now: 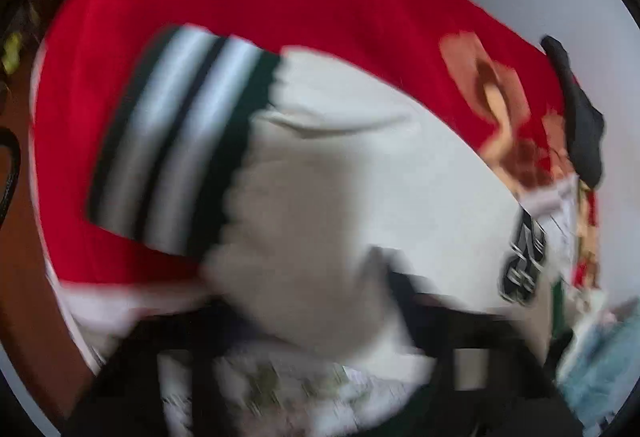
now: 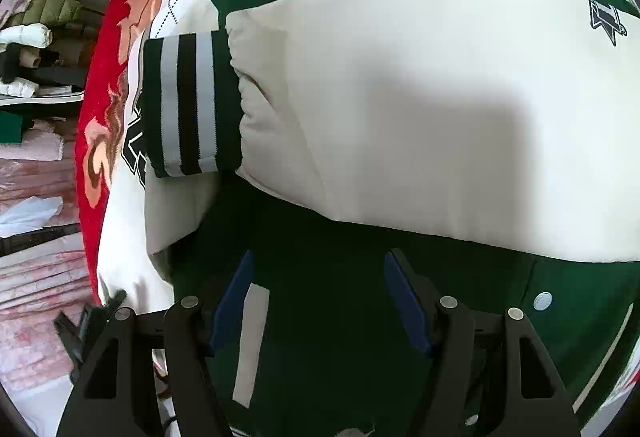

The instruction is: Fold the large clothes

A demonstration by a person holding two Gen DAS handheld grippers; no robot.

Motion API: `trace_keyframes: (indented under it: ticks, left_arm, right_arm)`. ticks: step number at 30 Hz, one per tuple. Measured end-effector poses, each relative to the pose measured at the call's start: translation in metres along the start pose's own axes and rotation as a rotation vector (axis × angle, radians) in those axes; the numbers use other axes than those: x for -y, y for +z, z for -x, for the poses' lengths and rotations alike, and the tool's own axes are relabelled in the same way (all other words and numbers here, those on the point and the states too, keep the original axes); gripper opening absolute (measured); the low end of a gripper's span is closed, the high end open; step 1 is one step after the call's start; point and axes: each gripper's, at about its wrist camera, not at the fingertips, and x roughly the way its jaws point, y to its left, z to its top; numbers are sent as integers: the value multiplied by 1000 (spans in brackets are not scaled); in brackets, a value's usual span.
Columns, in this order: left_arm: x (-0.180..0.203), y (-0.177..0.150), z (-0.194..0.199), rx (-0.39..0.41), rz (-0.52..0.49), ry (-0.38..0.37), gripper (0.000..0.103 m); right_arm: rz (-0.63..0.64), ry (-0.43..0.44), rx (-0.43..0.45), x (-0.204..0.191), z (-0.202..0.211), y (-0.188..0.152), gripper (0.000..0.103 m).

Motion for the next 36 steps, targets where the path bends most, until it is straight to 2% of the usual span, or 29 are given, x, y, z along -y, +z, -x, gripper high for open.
trace_keyframes:
  ticks: [2, 7, 9, 11, 15, 17, 19, 21, 22, 23, 26, 30, 32, 33, 35, 36]
  left_arm:
    - [-2, 20, 0, 39, 15, -34, 11]
    - [19, 81, -7, 112, -57, -66, 10]
    - [34, 109, -20, 106, -88, -79, 10]
    - [43, 125, -33, 90, -125, -90, 12]
    - [61, 145, -53, 23, -160, -120, 33]
    - [66, 147, -54, 25, -163, -137, 51]
    - [75, 145, -55, 55, -155, -131, 55]
    - [83, 143, -49, 106, -166, -106, 49]
    - [88, 142, -45, 136, -181, -83, 16]
    - [95, 143, -37, 168, -198, -57, 4]
    - [120, 140, -3, 270, -263, -50, 3]
    - [180, 108, 61, 445, -468, -4, 2]
    - [208, 82, 93, 509, -571, 15, 2]
    - [224, 65, 110, 526, -623, -4, 2]
    - [250, 36, 128, 528, -693, -16, 2]
    - [266, 13, 140, 517, -744, -47, 2]
  right_arm:
    - [21, -24, 15, -2, -1, -1, 70]
    - [62, -70, 64, -7, 4, 2, 71]
    - [74, -106, 101, -16, 8, 2, 79]
    - [73, -115, 124, -22, 6, 4, 80]
    - [40, -97, 128, -21, 6, 6, 84]
    - [33, -92, 145, -24, 7, 8, 88]
    - [47, -104, 184, -26, 10, 9, 88]
    - [67, -129, 207, -33, 11, 10, 88]
    - [77, -144, 218, -35, 11, 11, 88]
    - [80, -167, 224, -41, 8, 13, 88]
    - [76, -258, 244, -44, 12, 15, 88]
    - [107, -486, 264, -41, 22, 18, 88]
    - [100, -498, 274, -35, 26, 21, 88]
    - [81, -476, 274, -28, 30, 22, 88]
    - [35, -430, 275, -13, 40, 25, 88]
    - [11, -403, 279, -4, 46, 25, 88]
